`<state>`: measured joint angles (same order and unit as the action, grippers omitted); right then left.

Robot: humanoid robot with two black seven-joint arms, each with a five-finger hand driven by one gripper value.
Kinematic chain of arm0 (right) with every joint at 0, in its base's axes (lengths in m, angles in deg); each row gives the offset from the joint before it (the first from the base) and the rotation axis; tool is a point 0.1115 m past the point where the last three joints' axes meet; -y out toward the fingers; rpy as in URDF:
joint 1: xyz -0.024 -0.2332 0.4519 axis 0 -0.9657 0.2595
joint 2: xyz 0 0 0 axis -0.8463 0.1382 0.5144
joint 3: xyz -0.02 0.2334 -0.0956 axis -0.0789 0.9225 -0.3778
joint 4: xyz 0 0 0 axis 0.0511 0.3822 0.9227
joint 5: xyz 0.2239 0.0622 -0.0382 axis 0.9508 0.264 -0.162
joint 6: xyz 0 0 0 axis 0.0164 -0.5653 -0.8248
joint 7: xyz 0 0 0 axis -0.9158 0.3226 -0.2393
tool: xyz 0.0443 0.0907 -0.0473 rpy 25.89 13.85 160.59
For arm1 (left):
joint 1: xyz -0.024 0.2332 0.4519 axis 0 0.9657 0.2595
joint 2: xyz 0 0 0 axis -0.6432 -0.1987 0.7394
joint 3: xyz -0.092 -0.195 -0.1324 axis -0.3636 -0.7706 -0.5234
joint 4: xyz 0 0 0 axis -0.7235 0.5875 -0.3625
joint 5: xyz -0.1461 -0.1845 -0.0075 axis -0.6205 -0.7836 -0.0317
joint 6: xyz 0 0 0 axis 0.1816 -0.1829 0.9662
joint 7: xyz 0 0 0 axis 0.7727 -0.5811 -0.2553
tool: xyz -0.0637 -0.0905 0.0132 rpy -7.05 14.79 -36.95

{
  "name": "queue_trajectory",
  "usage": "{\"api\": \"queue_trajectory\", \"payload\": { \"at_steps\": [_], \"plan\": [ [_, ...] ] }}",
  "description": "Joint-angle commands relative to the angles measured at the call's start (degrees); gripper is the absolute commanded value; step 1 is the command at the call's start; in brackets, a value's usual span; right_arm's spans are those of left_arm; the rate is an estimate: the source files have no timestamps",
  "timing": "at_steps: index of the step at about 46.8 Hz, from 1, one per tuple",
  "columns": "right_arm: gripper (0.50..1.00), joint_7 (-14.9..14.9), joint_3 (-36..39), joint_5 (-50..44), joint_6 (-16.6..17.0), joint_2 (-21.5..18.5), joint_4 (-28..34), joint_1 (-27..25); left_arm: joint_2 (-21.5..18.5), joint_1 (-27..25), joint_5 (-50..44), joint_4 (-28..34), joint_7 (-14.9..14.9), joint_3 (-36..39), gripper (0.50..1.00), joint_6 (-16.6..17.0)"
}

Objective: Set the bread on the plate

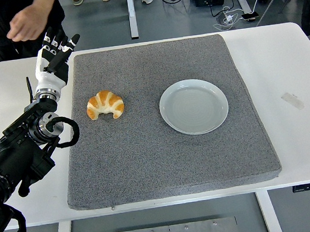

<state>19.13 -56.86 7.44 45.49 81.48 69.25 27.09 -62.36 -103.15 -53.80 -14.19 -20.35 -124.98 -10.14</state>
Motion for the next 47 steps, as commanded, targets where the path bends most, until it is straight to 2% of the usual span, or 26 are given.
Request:
{"api": "queue_trajectory", "payload": {
  "at_steps": [1, 22, 31, 37, 47],
  "plan": [
    [1.0, 0.0, 0.0, 0.0, 0.0, 0.0, 0.0, 0.0, 0.0, -0.3, 0.0, 0.0, 0.0, 0.0, 0.987, 0.0],
    [1.0, 0.0, 0.0, 0.0, 0.0, 0.0, 0.0, 0.0, -0.4, -0.8, 0.2, 0.5, 0.3, 0.4, 0.987, 0.1],
    [1.0, 0.0, 0.0, 0.0, 0.0, 0.0, 0.0, 0.0, -5.6, -0.8, 0.2, 4.1, 1.0, 3.1, 0.987, 0.0],
    [1.0, 0.0, 0.0, 0.0, 0.0, 0.0, 0.0, 0.0, -6.6, -0.8, 0.3, 5.1, 1.6, 4.4, 0.987, 0.0],
    [1.0, 0.0, 0.0, 0.0, 0.0, 0.0, 0.0, 0.0, -11.8, -3.0, 0.2, 9.7, 3.6, 14.2, 0.986, 0.1]
  ]
}}
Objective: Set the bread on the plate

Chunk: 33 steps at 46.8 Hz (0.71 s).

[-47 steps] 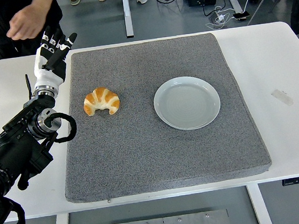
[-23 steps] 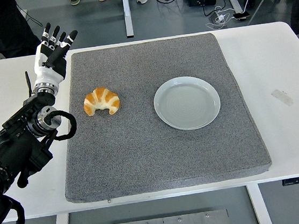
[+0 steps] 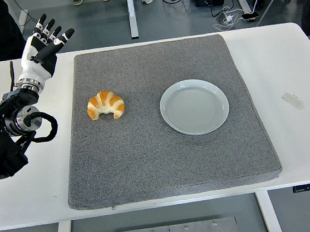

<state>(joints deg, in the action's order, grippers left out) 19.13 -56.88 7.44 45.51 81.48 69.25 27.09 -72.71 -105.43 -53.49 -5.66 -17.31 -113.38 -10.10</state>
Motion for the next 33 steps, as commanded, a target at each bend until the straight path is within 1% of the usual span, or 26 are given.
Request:
{"api": "queue_trajectory", "payload": {
  "at_steps": [1, 9, 12, 17, 23, 28, 30, 33],
  "plan": [
    [1.0, 0.0, 0.1, 0.0, 0.0, 0.0, 0.0, 0.0, -1.8, -1.0, -0.1, 1.7, 0.6, 3.5, 0.986, 0.0],
    [1.0, 0.0, 0.1, 0.0, 0.0, 0.0, 0.0, 0.0, -3.5, -3.0, 0.1, 5.2, 1.1, 10.0, 0.984, 0.8],
    [1.0, 0.0, 0.0, 0.0, 0.0, 0.0, 0.0, 0.0, -4.4, -3.9, 0.2, 6.7, 1.1, 13.2, 0.986, 1.9],
    [1.0, 0.0, 0.0, 0.0, 0.0, 0.0, 0.0, 0.0, -6.2, -5.5, 1.8, 10.9, 1.1, 18.4, 0.984, 4.8],
    [1.0, 0.0, 0.1, 0.0, 0.0, 0.0, 0.0, 0.0, -8.9, -7.5, 6.9, 18.1, 1.3, 22.9, 0.984, 9.3],
    [1.0, 0.0, 0.0, 0.0, 0.0, 0.0, 0.0, 0.0, -11.9, -9.9, 9.9, 23.5, 3.4, 27.4, 0.986, 13.3],
    [1.0, 0.0, 0.1, 0.0, 0.0, 0.0, 0.0, 0.0, -12.7, -10.7, 10.7, 25.2, 3.5, 29.4, 0.986, 14.5],
    [1.0, 0.0, 0.0, 0.0, 0.0, 0.0, 0.0, 0.0, -14.4, -12.2, 12.2, 27.1, 3.5, 32.1, 0.986, 15.2]
  ]
}}
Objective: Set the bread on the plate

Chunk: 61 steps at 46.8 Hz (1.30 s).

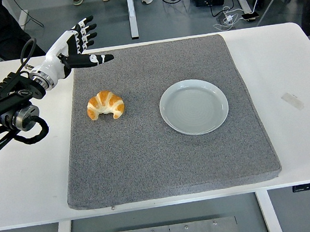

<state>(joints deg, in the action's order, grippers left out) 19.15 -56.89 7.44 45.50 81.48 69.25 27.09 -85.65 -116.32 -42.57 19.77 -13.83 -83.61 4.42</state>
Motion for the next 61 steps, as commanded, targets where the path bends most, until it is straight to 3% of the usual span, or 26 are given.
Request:
{"api": "queue_trajectory", "payload": {
  "at_steps": [1, 14, 26, 33, 46, 55, 61],
  "plan": [
    [1.0, 0.0, 0.0, 0.0, 0.0, 0.0, 0.0, 0.0, -2.1, -1.8, 1.8, 2.2, 0.0, 3.1, 0.986, 0.6],
    [1.0, 0.0, 0.0, 0.0, 0.0, 0.0, 0.0, 0.0, -4.8, -4.7, 3.5, 2.9, 0.1, 8.9, 0.986, 0.6],
    [1.0, 0.0, 0.0, 0.0, 0.0, 0.0, 0.0, 0.0, -4.9, -5.7, 14.5, 3.1, 0.2, 11.0, 0.984, 2.1],
    [1.0, 0.0, 0.0, 0.0, 0.0, 0.0, 0.0, 0.0, -6.5, -6.1, 22.8, 7.6, 0.3, 11.3, 0.984, 3.5],
    [1.0, 0.0, 0.0, 0.0, 0.0, 0.0, 0.0, 0.0, -7.8, -6.1, 36.3, 9.4, 2.7, 12.5, 0.984, 8.3],
    [1.0, 0.0, 0.1, 0.0, 0.0, 0.0, 0.0, 0.0, -8.2, -6.2, 38.1, 9.4, 2.7, 16.9, 0.983, 15.8],
    [1.0, 0.0, 0.0, 0.0, 0.0, 0.0, 0.0, 0.0, -7.9, -5.9, 38.8, 9.4, 2.7, 19.1, 0.983, 19.2]
  ]
}}
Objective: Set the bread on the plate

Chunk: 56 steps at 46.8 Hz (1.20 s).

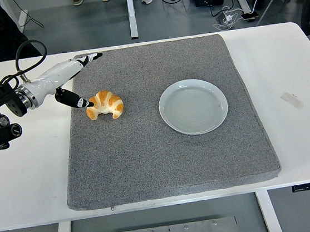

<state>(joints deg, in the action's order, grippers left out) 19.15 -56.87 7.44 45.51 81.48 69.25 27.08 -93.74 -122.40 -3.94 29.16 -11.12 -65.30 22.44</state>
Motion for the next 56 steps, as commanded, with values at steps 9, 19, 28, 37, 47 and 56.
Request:
{"api": "queue_trajectory", "payload": {
  "at_steps": [9, 19, 28, 37, 47, 56],
  "plan": [
    [1.0, 0.0, 0.1, 0.0, 0.0, 0.0, 0.0, 0.0, 2.3, 0.5, 0.2, -0.4, 0.1, 3.6, 0.983, 4.9],
    [1.0, 0.0, 0.0, 0.0, 0.0, 0.0, 0.0, 0.0, 5.2, 0.6, 0.2, -1.0, 0.3, 6.4, 0.981, 7.5],
    [1.0, 0.0, 0.0, 0.0, 0.0, 0.0, 0.0, 0.0, 6.5, 0.7, 0.3, -2.3, 0.7, 6.8, 0.981, 8.4],
    [1.0, 0.0, 0.1, 0.0, 0.0, 0.0, 0.0, 0.0, 9.0, 1.4, 0.3, -6.2, 1.3, 7.3, 0.98, 8.4],
    [1.0, 0.0, 0.0, 0.0, 0.0, 0.0, 0.0, 0.0, 10.6, 1.9, 0.3, -7.3, 1.6, 7.3, 0.98, 8.4],
    [1.0, 0.0, 0.0, 0.0, 0.0, 0.0, 0.0, 0.0, 12.4, 3.1, 0.3, -9.4, 2.5, 7.3, 0.98, 8.4]
  ]
}}
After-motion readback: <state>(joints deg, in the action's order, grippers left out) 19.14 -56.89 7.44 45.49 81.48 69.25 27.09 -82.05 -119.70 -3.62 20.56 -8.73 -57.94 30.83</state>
